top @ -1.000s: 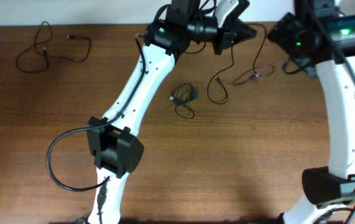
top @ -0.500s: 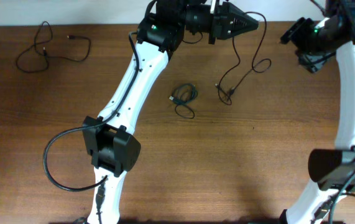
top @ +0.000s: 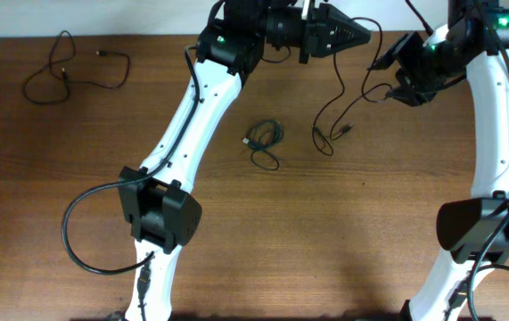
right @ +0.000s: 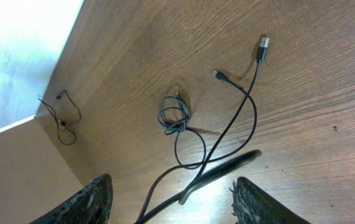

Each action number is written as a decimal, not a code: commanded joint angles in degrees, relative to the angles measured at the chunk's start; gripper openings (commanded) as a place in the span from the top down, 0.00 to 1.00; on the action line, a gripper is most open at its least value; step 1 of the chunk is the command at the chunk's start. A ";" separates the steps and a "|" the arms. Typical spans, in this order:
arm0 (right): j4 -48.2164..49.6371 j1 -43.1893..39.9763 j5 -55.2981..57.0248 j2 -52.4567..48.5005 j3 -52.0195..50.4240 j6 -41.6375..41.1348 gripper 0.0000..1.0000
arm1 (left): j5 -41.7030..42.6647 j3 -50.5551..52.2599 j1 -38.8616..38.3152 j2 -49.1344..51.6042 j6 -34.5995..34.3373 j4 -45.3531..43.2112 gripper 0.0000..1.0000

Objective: Untangle cables

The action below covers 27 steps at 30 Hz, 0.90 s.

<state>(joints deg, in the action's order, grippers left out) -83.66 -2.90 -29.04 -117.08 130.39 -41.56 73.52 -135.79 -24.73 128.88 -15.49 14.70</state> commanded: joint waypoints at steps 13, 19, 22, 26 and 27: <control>2.49 7.02 11.61 -1.40 -2.75 -4.37 0.50 | 0.68 -1.31 -0.28 -2.38 -1.84 -0.55 1.00; 3.74 6.95 11.98 -1.38 -4.50 -4.35 0.95 | 0.68 -1.31 -0.24 -2.38 -1.84 -0.55 1.00; 3.04 5.60 11.65 -1.11 -4.31 -4.35 0.96 | -1.29 -1.31 0.26 -2.38 -1.77 0.26 1.00; 0.70 2.19 11.08 2.25 -2.10 -1.09 0.96 | -19.76 -1.20 2.21 -2.36 -1.55 11.87 1.00; 0.33 1.29 10.64 4.42 -0.92 0.76 0.96 | -23.87 -1.18 2.29 -2.36 -1.31 14.43 1.00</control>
<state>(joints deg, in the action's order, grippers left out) -82.76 -0.03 -17.85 -117.86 126.58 -44.53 61.73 -136.09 -23.42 128.73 -17.15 26.00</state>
